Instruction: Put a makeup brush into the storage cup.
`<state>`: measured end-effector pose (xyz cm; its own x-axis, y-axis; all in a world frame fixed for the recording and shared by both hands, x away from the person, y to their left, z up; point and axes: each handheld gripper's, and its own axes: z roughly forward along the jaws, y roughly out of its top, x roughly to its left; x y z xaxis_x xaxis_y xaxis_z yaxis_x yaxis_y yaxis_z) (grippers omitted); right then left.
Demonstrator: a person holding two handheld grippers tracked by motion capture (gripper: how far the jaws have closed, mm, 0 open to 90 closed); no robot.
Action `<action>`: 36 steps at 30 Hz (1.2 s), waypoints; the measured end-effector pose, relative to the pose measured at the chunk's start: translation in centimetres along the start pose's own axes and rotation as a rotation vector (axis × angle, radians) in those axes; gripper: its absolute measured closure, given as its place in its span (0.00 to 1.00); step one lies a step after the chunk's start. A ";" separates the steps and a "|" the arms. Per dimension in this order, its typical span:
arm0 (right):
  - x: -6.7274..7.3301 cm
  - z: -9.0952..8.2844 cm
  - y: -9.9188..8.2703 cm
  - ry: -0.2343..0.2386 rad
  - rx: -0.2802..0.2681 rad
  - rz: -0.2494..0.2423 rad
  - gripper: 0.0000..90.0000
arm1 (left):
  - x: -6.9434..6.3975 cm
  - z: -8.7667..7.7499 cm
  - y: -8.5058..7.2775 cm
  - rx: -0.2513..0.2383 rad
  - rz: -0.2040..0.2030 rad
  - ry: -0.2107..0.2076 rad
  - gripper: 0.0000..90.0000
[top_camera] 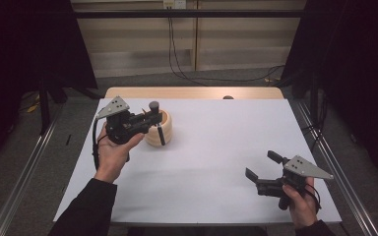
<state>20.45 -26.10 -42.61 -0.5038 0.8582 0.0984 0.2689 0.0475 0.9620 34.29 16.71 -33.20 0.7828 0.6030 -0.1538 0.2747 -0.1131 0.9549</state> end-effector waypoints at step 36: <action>-0.8 -1.3 -2.1 -0.080 -0.028 -0.015 0.00 | 4.8 2.7 2.6 -0.018 -0.014 0.153 0.86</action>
<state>19.25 -27.49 -44.37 -0.4404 0.8955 0.0640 0.2375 0.0475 0.9702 40.27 17.23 -32.16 0.6845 0.7177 -0.1276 0.2739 -0.0910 0.9574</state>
